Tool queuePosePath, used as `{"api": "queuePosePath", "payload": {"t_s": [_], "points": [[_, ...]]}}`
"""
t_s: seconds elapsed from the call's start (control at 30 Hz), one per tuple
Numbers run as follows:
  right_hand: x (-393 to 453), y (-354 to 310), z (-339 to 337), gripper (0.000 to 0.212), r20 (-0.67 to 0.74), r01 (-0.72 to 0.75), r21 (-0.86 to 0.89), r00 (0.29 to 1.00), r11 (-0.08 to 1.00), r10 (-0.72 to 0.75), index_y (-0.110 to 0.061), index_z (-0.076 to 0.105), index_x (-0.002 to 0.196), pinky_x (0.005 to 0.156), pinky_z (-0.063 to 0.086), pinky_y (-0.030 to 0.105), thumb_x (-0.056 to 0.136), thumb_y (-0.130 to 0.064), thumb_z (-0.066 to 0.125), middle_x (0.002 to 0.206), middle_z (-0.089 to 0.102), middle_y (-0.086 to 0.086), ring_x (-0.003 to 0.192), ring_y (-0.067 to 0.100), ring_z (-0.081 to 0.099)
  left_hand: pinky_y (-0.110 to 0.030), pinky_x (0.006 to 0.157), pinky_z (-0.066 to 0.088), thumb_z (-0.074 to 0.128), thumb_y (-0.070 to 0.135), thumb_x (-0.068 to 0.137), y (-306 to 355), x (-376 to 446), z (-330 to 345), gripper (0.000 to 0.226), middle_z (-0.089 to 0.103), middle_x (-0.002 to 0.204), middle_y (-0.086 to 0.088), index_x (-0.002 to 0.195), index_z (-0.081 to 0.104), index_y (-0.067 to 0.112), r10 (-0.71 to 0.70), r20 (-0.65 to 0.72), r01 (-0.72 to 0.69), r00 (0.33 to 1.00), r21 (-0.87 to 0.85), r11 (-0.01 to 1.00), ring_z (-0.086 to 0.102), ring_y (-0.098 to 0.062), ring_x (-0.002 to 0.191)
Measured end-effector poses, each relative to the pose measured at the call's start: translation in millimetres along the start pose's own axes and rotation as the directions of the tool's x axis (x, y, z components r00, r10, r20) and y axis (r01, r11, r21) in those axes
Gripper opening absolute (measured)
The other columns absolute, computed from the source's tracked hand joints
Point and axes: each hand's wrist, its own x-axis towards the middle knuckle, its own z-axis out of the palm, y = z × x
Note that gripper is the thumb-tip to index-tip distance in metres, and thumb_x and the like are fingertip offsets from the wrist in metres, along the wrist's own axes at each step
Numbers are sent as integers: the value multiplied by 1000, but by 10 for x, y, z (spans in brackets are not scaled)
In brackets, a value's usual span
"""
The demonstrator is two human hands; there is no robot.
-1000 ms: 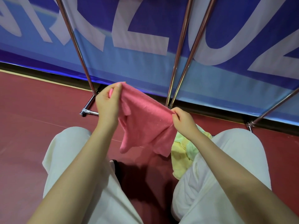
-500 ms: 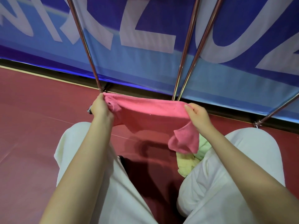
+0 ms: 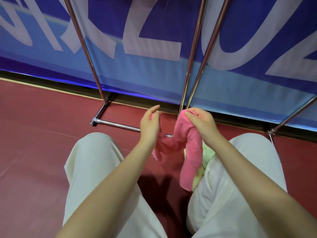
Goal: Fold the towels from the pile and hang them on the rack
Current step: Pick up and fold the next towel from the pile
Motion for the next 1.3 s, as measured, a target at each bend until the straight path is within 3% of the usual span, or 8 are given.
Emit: {"api": "queuePosePath", "payload": {"t_s": [0.1,0.27,0.43,0.6,0.77,1.07,1.2,1.3], "points": [[41,-8,58,24,36,-6,69,999,998,4,-23,69,83,89,47,28,92,-4,58,83,69,-9,82,3,63,-12,79,48,48,13,98,-42,-98,159,26,69,101,4,113,68,19,33,173,-41,984,42,998,62,1,84],[130,33,61,19,-25,-1,45,1000,999,2,-23,68,82,89,48,31,91,-8,59,86,69,-4,87,12,62,-13,46,33,45,22,102,-54,-227,306,37,37,56,5,66,42,18,-104,326,105,940,15,994,39,1,45],[205,134,-3,15,-124,-3,-81,992,997,-7,-16,66,86,78,45,24,93,-6,56,82,65,-5,82,10,59,-11,48,39,60,14,94,-2,-131,236,24,49,51,11,71,66,17,-52,243,58,969,-19,998,44,2,47],[123,321,-36,15,32,108,-499,994,860,-107,-16,67,99,69,38,27,96,-16,52,83,65,-6,78,13,56,-25,63,45,64,14,91,43,9,114,19,58,53,14,75,71,20,30,128,-35,991,43,998,51,-2,55],[57,352,-142,28,93,102,-656,994,748,-54,-14,60,115,67,40,34,96,-9,41,90,66,6,84,29,59,-16,60,48,64,13,92,182,99,-40,17,58,60,7,75,69,17,-27,8,27,1000,-91,995,52,1,54],[-26,378,-286,26,69,2,-618,996,786,52,-9,60,110,71,44,37,97,-6,37,89,64,8,84,27,58,-16,54,43,62,17,93,343,290,-359,20,51,62,2,73,65,16,2,-121,-21,993,-155,988,48,-4,51],[-114,326,-299,26,55,-50,-495,994,867,89,-16,59,99,68,38,18,98,-3,37,77,62,2,70,13,57,-18,53,41,64,20,92,315,373,-471,21,50,51,10,70,65,18,59,-178,-72,982,-66,995,45,-6,51],[-116,343,-297,26,-38,-179,-327,984,928,177,-13,62,101,77,39,25,95,-1,40,92,61,-1,89,14,54,-19,54,42,60,22,93,200,404,-463,26,50,51,12,67,61,19,96,-170,-88,981,56,995,47,-5,52]]}}
